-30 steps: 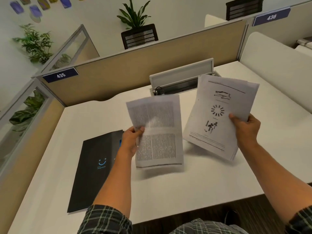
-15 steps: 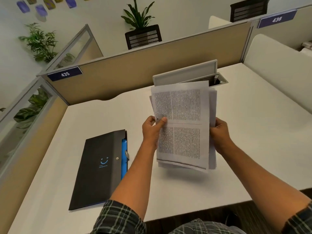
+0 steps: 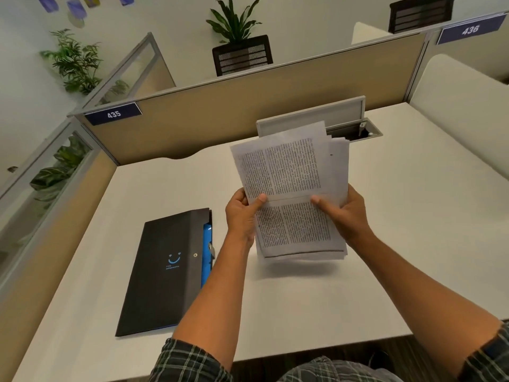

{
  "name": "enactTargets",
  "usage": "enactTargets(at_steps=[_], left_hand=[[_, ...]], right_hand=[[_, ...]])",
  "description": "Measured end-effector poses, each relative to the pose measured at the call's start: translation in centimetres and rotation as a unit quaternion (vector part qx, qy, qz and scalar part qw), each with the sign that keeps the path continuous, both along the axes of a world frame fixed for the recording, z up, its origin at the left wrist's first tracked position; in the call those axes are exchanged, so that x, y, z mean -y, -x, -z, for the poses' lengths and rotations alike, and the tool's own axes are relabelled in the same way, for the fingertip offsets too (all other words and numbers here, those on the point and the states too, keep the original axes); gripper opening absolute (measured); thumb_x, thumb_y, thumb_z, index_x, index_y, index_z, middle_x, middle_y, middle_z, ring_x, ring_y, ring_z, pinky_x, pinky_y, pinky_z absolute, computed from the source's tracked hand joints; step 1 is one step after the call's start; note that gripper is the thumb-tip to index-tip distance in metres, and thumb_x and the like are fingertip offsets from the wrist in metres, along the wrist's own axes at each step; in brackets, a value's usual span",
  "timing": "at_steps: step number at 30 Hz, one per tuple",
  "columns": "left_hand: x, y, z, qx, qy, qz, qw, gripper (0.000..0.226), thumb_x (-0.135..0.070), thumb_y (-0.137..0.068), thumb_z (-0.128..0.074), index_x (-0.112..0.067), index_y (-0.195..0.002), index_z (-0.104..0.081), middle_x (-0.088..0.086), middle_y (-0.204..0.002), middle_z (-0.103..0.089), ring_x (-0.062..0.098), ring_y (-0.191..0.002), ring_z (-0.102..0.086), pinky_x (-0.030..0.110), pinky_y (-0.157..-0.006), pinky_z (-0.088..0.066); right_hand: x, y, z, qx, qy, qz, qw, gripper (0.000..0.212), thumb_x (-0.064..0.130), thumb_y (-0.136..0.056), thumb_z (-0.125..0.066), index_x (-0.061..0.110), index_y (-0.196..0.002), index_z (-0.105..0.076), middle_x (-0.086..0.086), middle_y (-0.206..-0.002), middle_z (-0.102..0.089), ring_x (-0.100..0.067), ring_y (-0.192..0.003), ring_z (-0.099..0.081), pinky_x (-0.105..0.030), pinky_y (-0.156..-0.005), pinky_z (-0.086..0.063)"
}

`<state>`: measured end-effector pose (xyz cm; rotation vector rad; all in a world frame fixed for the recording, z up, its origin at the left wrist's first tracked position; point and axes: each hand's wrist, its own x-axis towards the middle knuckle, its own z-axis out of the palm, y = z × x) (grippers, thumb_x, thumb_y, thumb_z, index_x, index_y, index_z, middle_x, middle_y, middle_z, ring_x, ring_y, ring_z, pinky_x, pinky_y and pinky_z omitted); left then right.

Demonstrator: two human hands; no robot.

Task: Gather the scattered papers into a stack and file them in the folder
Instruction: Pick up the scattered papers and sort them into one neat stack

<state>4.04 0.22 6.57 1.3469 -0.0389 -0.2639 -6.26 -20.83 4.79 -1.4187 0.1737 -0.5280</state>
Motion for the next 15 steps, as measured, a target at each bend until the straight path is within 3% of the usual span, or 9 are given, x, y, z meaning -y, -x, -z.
enactTargets(at_steps=[5,8,11,15], left_hand=[[-1.4,-0.4,-1.4,0.072,-0.013,0.080,0.994,0.030,-0.001,-0.088,-0.070,-0.023,-0.109,-0.070,0.003,-0.114,-0.073,0.026,-0.109,-0.068,0.044,-0.091,-0.058],[-2.3,-0.1,-0.6,0.071,-0.051,0.123,0.989,0.033,-0.001,-0.087,-0.071,-0.024,-0.111,-0.069,0.002,-0.114,-0.073,0.023,-0.111,-0.068,0.042,-0.091,-0.059],[-3.0,0.7,2.0,0.038,-0.102,0.127,0.986,0.038,0.002,-0.087,-0.070,-0.023,-0.116,-0.066,0.001,-0.116,-0.073,0.017,-0.112,-0.068,0.043,-0.097,-0.056],[-3.1,1.1,3.9,0.026,-0.177,0.142,0.974,0.042,-0.009,-0.090,-0.071,-0.026,-0.127,-0.059,-0.005,-0.122,-0.070,0.011,-0.114,-0.065,0.040,-0.100,-0.054]], right_hand=[[0.9,-0.7,-0.6,0.026,-0.010,-0.032,0.999,0.033,0.037,-0.074,-0.085,0.039,-0.105,-0.076,0.004,-0.112,-0.075,-0.025,-0.100,-0.074,-0.036,-0.074,-0.064],[1.6,-0.8,1.0,-0.015,-0.039,-0.063,0.997,0.042,0.042,-0.064,-0.092,0.029,-0.101,-0.079,-0.003,-0.109,-0.076,-0.030,-0.100,-0.074,-0.042,-0.075,-0.064],[1.7,-0.3,3.2,-0.054,-0.046,-0.064,0.995,0.060,0.053,-0.051,-0.098,0.025,-0.100,-0.080,-0.005,-0.107,-0.077,-0.028,-0.098,-0.075,-0.039,-0.075,-0.064],[1.7,-0.2,4.7,-0.078,-0.068,-0.071,0.992,0.051,0.039,-0.056,-0.097,0.022,-0.102,-0.081,-0.007,-0.109,-0.078,-0.027,-0.096,-0.076,-0.041,-0.077,-0.064]])
